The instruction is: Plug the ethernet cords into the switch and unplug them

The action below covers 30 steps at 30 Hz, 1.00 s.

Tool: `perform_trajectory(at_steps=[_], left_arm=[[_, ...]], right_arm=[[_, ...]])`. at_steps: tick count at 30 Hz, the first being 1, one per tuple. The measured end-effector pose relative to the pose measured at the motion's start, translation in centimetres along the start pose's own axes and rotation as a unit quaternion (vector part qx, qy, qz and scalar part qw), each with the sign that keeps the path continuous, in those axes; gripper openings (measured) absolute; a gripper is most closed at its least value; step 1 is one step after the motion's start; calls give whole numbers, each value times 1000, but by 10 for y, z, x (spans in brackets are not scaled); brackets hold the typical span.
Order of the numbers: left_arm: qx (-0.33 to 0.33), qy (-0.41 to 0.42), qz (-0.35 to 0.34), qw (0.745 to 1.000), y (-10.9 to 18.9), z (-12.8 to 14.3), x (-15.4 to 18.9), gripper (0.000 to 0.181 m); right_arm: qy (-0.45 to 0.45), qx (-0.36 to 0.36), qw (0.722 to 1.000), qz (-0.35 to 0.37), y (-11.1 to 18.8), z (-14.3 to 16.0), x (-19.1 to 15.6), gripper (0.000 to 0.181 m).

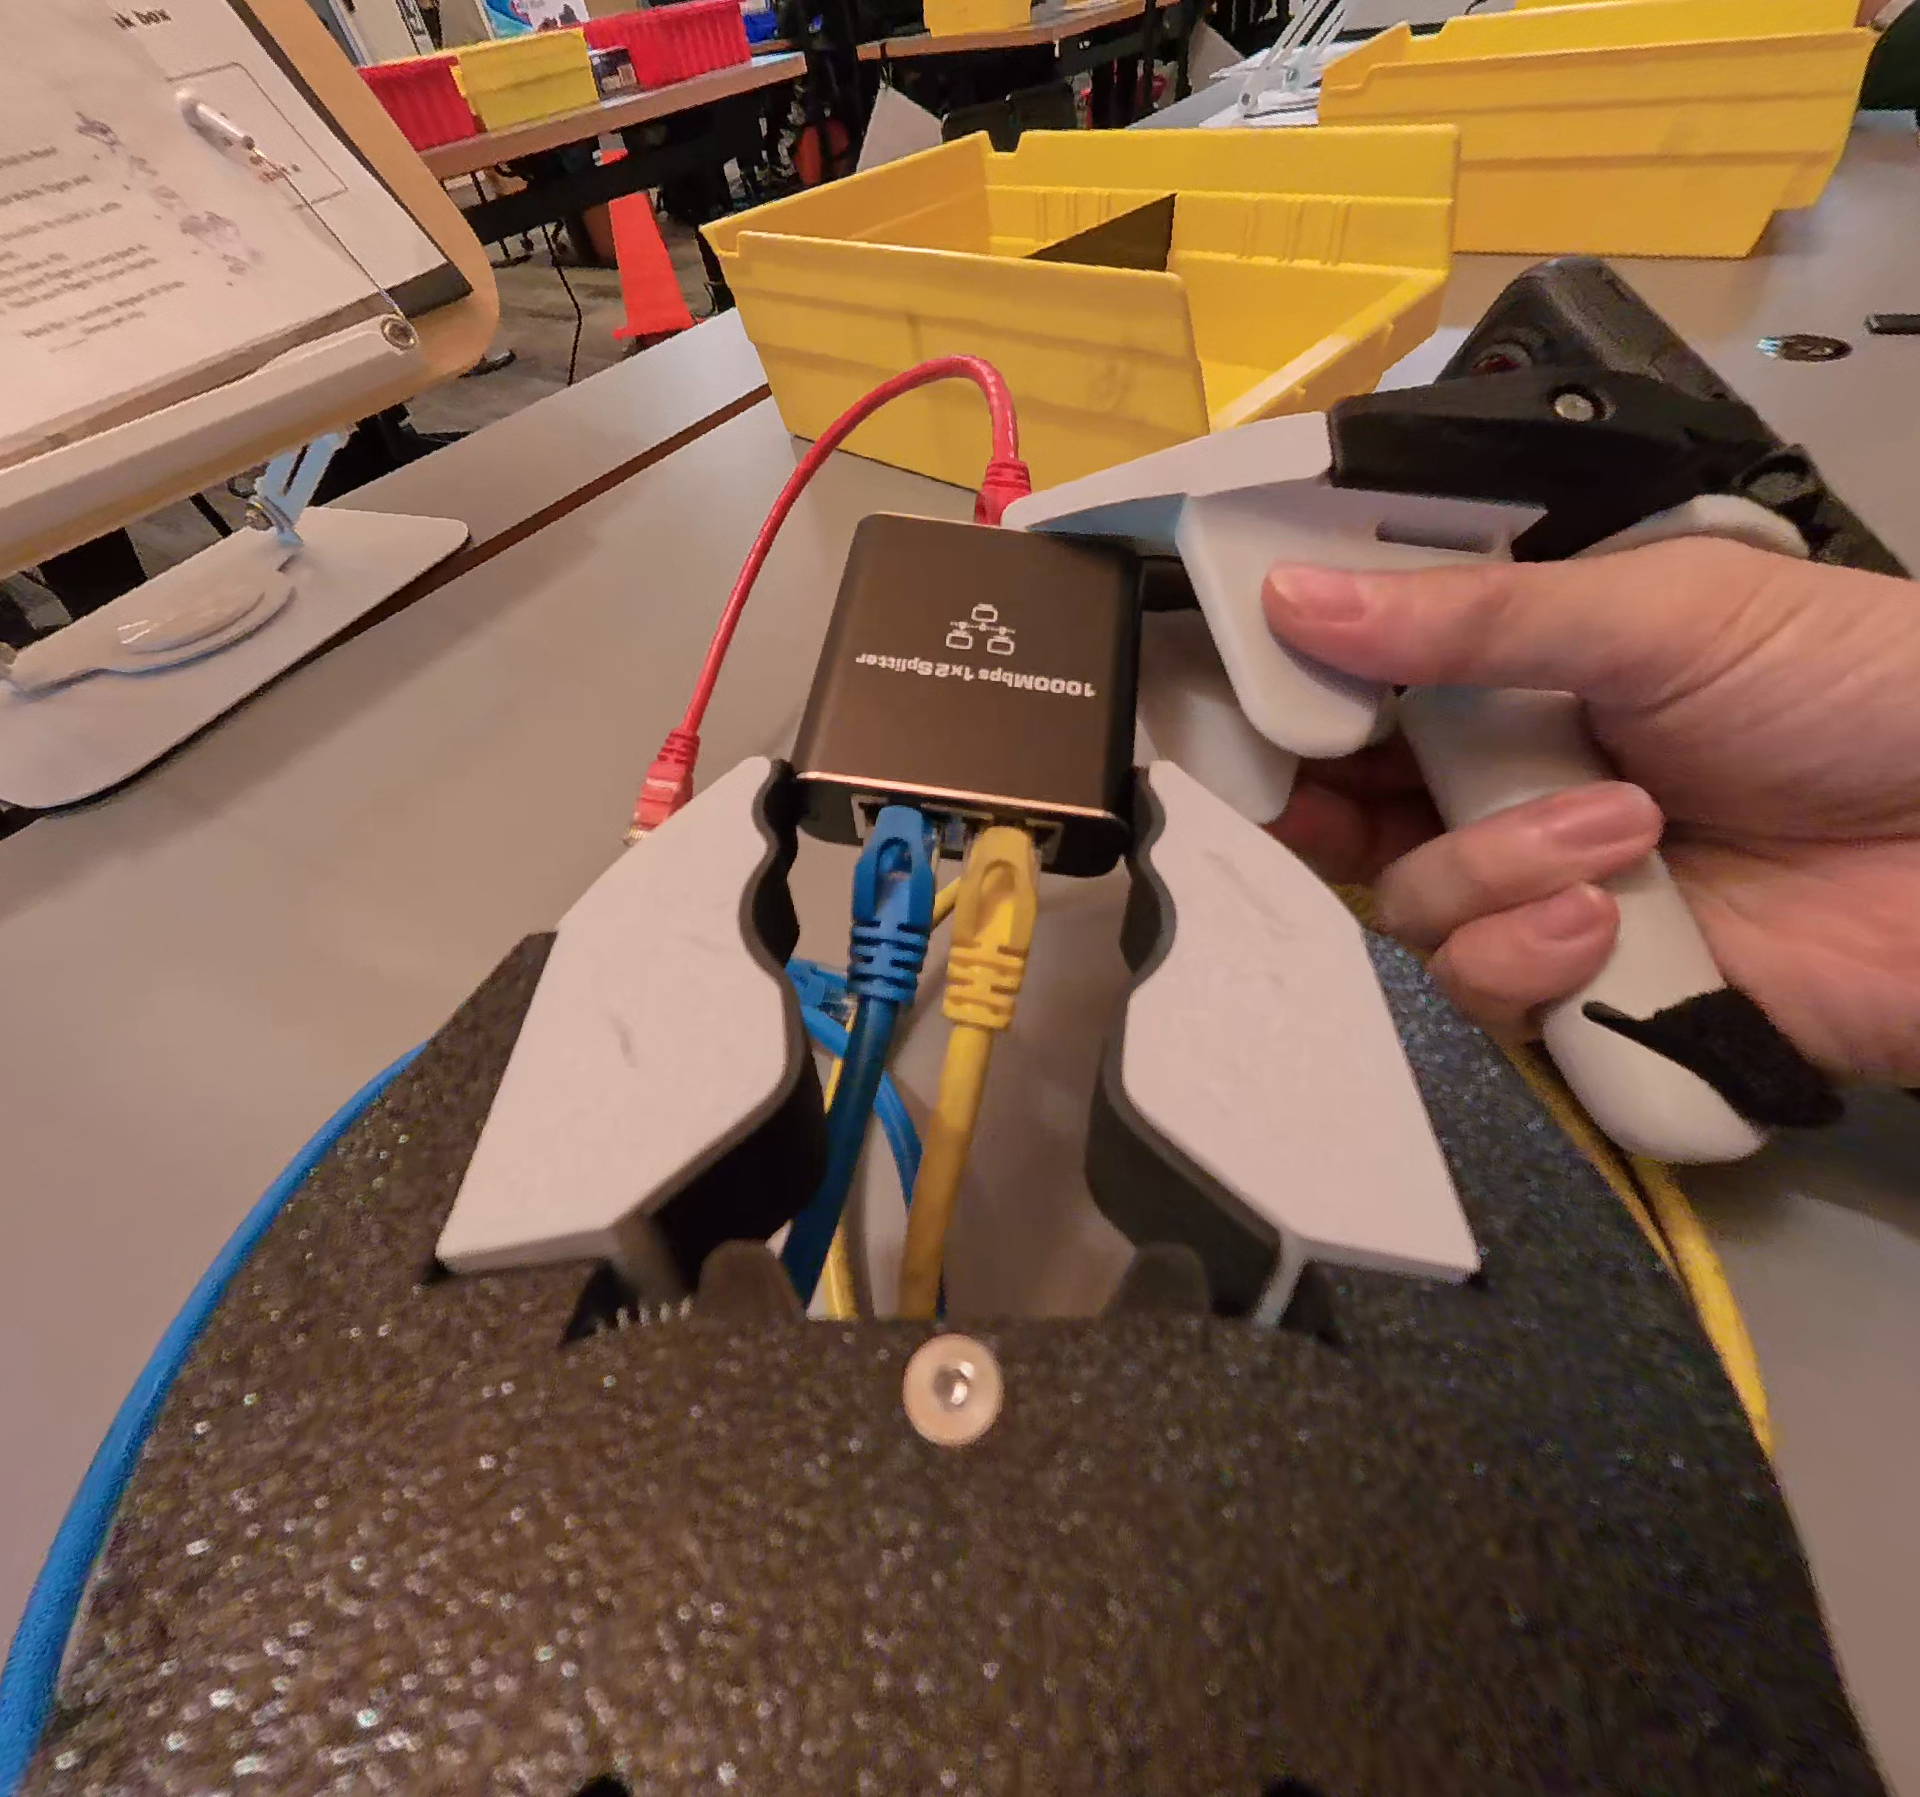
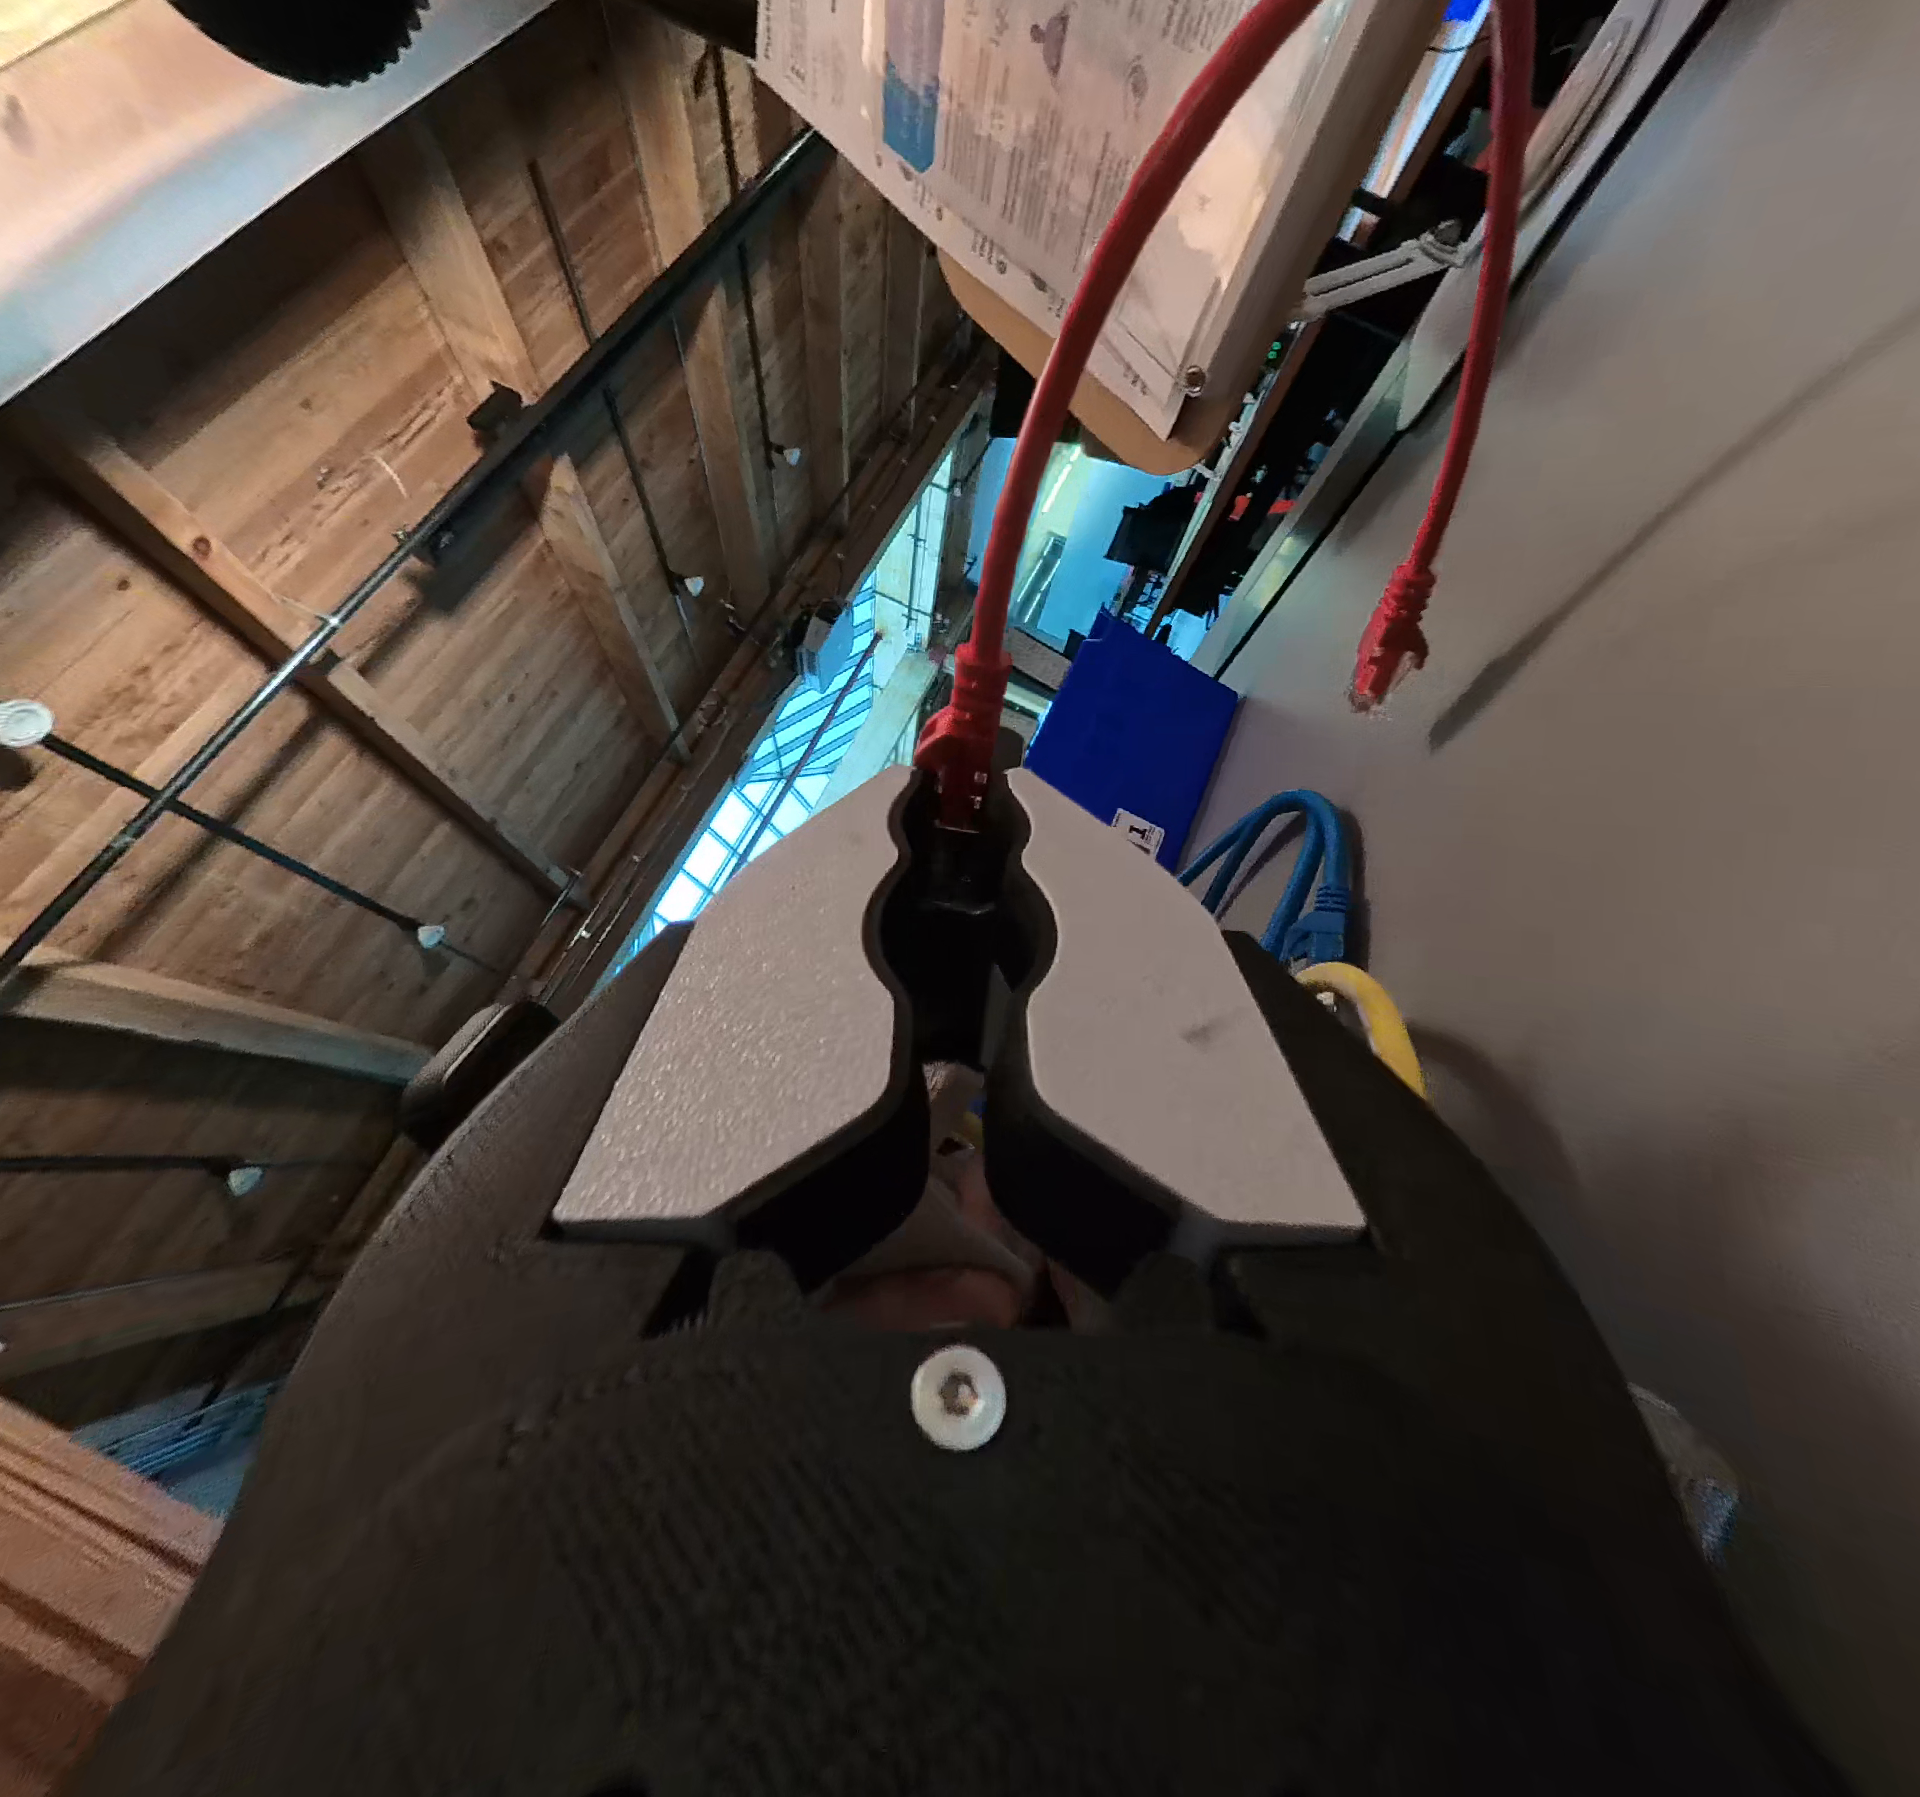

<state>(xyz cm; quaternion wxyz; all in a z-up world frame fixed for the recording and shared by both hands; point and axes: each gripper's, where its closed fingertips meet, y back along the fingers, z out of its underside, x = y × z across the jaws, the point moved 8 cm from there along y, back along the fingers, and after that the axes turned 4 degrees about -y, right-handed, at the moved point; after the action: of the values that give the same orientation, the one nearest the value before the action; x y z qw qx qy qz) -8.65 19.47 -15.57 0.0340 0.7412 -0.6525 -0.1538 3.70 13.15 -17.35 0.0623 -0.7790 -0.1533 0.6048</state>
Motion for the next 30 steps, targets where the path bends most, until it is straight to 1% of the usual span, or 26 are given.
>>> perform_trajectory(at_steps=[5,10,15,17,19,20,21,23,24,26,28,30], left_arm=[[19,-11,-11,1000,1,-1,-1,61],[31,-5,-22,999,2,-1,-3,60],[40,10,-21,999,4,-2,-6,60],[37,-5,-34,999,4,-2,-5,60],[35,-1,-26,999,4,-1,-5,60],[39,15,-20,999,4,0,-6,60],[40,22,-29,999,6,0,-9,60],[44,1,-42,998,8,0,-12,60],[44,-1,-47,998,9,0,-12,60],[42,5,-52,998,9,1,-14,60],[42,8,-50,998,9,2,-15,60],[45,7,-42,998,10,3,-15,60]], right_arm=[[26,-8,999,-32,-4,-2,-4,9],[80,-28,996,-31,-10,-6,-9,9],[91,-37,994,-39,-14,-6,-10,9],[93,-25,994,-44,-14,-9,-11,9],[84,5,995,-49,-9,-24,-11,9],[109,-5,993,-42,-8,-31,-12,9],[149,-12,988,-34,-7,-36,-17,9],[222,-54,973,-21,-7,-39,-30,8],[255,-61,965,-23,-6,-42,-40,9],[288,-88,953,-22,-3,-51,-59,9],[343,-93,935,-10,9,-68,-79,9],[391,-88,916,22,29,-93,-100,9]])
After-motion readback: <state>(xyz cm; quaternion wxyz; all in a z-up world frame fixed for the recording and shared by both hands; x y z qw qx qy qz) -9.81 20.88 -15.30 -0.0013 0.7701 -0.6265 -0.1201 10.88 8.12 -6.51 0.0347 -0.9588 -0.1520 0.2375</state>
